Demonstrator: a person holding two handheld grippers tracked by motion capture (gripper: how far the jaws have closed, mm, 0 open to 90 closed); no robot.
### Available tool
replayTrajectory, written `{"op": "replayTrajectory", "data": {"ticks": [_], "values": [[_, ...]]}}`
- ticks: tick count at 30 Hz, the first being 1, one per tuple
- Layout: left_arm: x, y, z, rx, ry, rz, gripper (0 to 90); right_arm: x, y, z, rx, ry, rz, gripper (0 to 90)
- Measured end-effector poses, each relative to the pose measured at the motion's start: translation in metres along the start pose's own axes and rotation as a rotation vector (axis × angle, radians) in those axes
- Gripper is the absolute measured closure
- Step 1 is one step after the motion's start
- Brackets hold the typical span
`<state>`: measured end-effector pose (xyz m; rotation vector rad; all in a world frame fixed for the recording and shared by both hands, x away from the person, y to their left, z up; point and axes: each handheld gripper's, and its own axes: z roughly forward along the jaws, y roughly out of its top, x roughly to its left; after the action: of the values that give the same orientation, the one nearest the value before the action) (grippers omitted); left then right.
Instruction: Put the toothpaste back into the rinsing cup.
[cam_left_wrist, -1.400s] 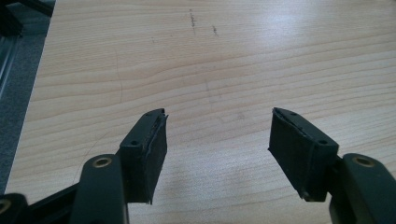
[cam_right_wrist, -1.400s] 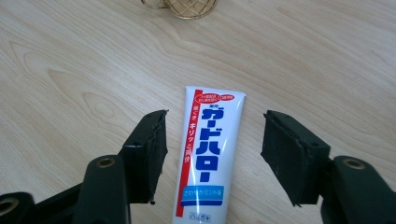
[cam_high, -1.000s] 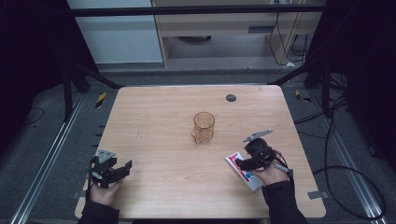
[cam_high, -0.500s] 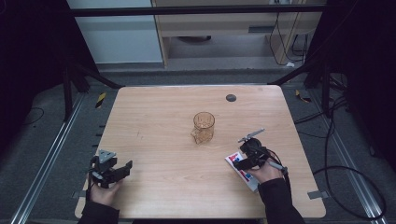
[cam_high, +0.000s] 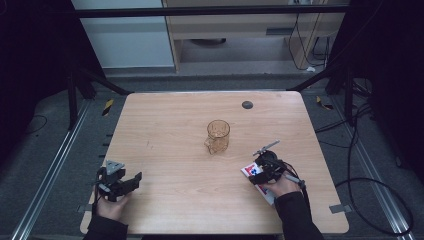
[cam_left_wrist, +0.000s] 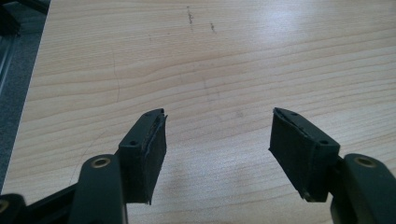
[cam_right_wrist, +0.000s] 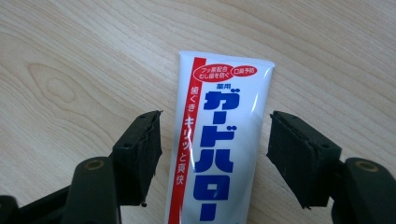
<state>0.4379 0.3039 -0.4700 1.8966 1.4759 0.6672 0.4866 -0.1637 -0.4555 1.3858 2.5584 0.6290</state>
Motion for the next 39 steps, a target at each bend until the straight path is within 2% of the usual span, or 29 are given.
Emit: {"op": "replayTrajectory", "data": {"ticks": [2,3,12,18,28,36,37,39], "values": [[0.000,0.000,0.000,0.001,0.001,0.002,35.1,0.000,0.000,0.001,0.007,-0.006,0.010,33.8],[0.000,0.000,0.000,0.001,0.001,0.002,35.1,-0.001,-0.001,0.002,0.009,-0.012,-0.002,33.7],[-0.001,0.000,0.001,0.003,0.001,0.006,35.0,0.001,0.001,0.009,0.038,-0.019,-0.007,33.5],[-0.001,0.000,0.000,0.002,0.003,0.008,35.0,0.001,0.000,0.015,0.052,-0.004,-0.003,33.8],[-0.001,0.000,0.000,0.001,0.004,0.008,34.9,0.001,-0.002,0.021,0.065,-0.032,-0.007,36.3],[-0.001,0.000,0.000,0.001,0.004,0.008,34.8,0.004,-0.005,0.019,0.050,-0.046,0.008,42.6],[-0.001,0.000,0.000,0.001,0.004,0.008,34.8,0.004,-0.005,0.019,0.043,-0.051,-0.003,44.0],[-0.001,0.000,0.001,0.003,0.004,0.010,34.8,0.005,-0.004,0.017,0.049,-0.051,0.022,49.5]]}}
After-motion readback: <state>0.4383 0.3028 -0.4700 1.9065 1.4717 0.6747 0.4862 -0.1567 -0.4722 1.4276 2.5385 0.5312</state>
